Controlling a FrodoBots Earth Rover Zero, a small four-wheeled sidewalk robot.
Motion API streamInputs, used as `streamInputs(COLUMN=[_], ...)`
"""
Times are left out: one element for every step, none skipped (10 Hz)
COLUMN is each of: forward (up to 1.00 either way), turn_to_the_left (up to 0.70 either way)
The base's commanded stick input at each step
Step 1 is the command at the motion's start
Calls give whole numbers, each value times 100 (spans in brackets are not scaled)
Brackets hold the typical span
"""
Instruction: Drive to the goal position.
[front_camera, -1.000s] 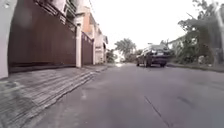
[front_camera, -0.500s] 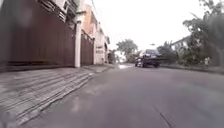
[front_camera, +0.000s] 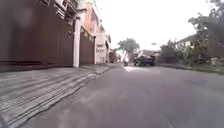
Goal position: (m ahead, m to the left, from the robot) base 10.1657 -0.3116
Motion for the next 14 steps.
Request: streamInputs(forward=[100, 100, 100, 100, 100, 100, 100, 100, 100, 100, 100, 100, 100, 100], turn_to_the_left=[0, 0, 0, -7, -17, -27, -38, -40, -28, -13, 0, 0, 0, 0])
